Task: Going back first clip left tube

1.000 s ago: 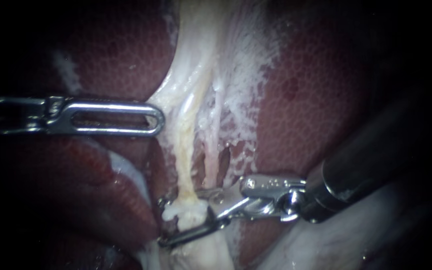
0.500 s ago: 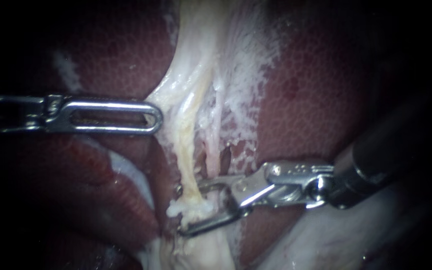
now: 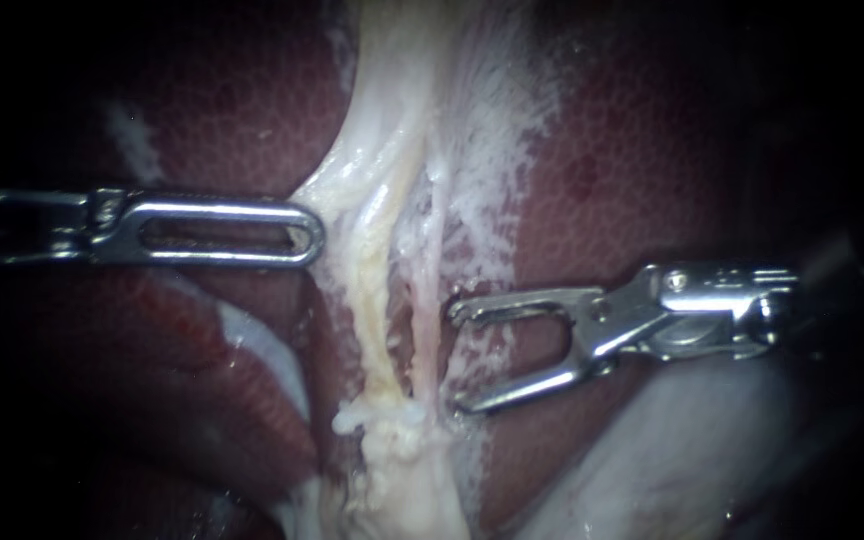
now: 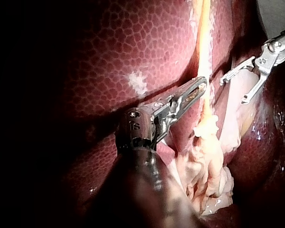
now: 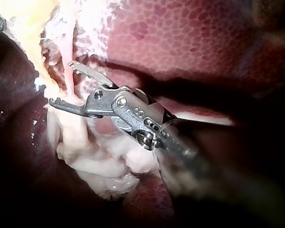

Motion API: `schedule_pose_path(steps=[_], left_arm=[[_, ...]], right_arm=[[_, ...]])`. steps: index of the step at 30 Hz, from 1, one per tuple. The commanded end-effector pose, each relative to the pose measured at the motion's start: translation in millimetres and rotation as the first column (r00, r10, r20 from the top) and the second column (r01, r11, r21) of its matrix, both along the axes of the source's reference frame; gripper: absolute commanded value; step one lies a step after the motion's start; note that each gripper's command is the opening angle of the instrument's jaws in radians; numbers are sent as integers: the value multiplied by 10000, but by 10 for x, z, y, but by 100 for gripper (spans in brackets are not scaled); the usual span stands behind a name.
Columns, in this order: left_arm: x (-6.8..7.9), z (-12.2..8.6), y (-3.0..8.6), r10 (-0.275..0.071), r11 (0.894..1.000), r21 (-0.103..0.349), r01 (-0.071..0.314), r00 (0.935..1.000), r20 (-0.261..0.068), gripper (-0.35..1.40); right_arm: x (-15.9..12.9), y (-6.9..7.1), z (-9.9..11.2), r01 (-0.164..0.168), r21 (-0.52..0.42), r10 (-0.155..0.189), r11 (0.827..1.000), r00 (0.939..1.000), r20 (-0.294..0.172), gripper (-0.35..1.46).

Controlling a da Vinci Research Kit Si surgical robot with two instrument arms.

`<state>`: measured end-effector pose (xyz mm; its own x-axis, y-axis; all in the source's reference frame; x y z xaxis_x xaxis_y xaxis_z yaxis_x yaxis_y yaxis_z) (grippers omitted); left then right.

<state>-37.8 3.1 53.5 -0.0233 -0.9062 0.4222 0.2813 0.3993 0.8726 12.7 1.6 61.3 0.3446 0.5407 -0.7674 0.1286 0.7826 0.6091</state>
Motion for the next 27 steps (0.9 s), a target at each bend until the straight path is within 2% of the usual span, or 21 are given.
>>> schedule_pose_path(steps=[1, 5, 13, 19, 27], left_arm=[[0, 1, 0, 2, 10000, 0, -2, 10000, 2, -35], [0, 4, 0, 6, 10000, -10, -6, 10000, 2, -35], [1, 7, 0, 10, 10000, -22, -10, 10000, 1, -35], [2, 12, 0, 45, 10000, -83, -45, 10000, -28, -35], [3, 20, 0, 69, 9999, -106, -70, 10000, -54, -35]], right_arm=[[-4, 1, -4, -149, -55, 149, 9999, 9999, -14, 60], [-17, 11, -20, -371, -232, 366, 9990, 9992, -184, 60], [-37, 32, -49, -440, -491, 426, 9978, 9986, -301, 60], [-40, 33, -58, -455, -557, 437, 9974, 9985, -341, 60], [-44, 34, -59, -435, -654, 412, 9969, 9985, -369, 60]])
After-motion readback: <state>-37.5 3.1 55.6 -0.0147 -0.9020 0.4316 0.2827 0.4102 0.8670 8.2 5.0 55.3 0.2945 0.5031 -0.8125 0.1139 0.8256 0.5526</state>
